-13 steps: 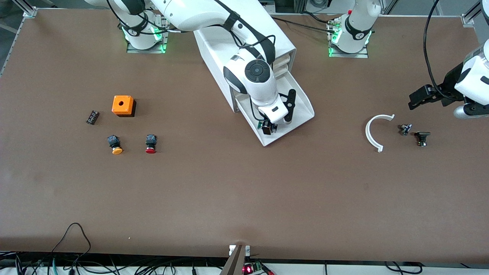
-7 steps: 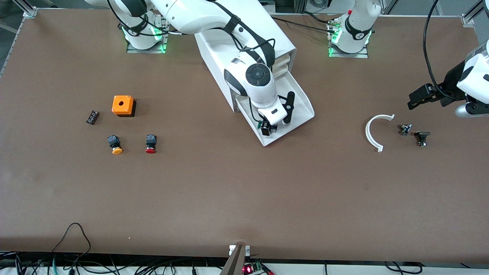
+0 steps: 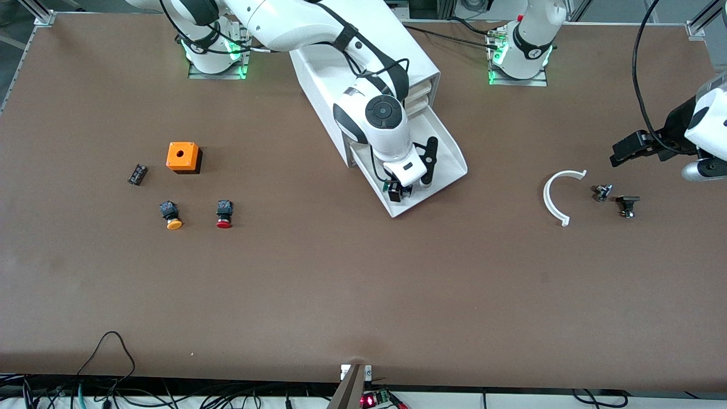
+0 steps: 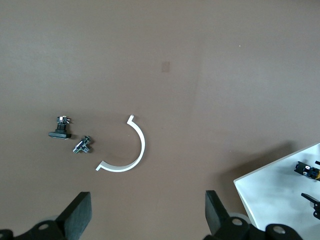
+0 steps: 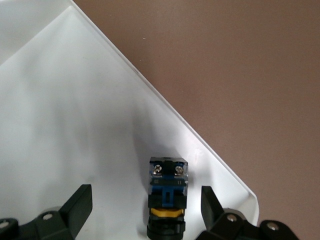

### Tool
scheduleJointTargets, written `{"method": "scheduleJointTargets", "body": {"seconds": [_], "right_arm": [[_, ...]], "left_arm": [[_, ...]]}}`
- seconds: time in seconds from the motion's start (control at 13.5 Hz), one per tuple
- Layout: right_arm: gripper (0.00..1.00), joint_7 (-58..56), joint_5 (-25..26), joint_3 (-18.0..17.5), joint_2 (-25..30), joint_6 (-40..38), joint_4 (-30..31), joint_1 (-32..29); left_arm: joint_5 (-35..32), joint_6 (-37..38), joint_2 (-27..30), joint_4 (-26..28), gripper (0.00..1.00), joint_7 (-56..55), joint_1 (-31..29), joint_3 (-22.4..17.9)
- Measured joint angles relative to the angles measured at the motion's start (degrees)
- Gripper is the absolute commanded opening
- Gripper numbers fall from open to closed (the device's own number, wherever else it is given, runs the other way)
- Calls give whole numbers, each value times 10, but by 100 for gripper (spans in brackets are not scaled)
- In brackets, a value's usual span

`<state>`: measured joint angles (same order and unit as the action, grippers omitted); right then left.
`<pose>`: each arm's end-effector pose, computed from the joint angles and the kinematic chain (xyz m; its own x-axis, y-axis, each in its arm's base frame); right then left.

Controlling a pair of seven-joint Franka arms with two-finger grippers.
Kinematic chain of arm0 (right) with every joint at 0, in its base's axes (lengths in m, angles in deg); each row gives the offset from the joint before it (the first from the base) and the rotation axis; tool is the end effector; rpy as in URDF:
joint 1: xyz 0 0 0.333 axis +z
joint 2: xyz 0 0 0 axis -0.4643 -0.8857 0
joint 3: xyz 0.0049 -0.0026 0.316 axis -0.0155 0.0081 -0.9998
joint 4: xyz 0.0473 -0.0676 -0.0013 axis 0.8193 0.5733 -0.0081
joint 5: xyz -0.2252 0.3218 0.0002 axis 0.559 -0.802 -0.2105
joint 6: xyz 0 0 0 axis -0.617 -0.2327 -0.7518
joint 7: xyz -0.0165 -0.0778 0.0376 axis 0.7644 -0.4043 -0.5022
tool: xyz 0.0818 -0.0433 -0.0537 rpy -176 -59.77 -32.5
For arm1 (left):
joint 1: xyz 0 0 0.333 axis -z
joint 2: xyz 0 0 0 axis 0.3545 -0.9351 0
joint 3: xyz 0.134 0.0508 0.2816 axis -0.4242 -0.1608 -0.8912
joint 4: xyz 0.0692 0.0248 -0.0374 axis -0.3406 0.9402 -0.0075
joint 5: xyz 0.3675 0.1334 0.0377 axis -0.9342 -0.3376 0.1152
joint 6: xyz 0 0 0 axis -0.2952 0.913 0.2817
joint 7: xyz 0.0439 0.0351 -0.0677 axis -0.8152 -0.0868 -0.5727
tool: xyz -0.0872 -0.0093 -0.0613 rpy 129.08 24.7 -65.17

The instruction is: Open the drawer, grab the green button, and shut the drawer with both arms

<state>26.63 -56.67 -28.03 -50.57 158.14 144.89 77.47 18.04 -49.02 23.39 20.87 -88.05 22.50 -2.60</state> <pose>0.4971 0.6032 0.2682 0.1972 0.9619 0.1893 0.9797 -0.2004 -0.0022 0.5761 -0.0034 0.5888 0.9884 0.1490 -0.0290 0.1494 -0.9887 0.0136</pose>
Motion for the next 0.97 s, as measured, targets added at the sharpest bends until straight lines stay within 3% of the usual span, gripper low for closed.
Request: {"method": "scheduleJointTargets", "body": {"seconds": [0.15,0.67,0.97], "right_arm": [[84,0,0,0,-3,6,0,0],[43,0,8,5,-8,19,0,2],[28,-1,36,5,-8,20,0,9]], "left_arm": [[0,0,-1,0,100,0,0,0],[0,-36,-26,10,100,0,1,1],[0,-137,-47,66,100,-2,8,17]]}}
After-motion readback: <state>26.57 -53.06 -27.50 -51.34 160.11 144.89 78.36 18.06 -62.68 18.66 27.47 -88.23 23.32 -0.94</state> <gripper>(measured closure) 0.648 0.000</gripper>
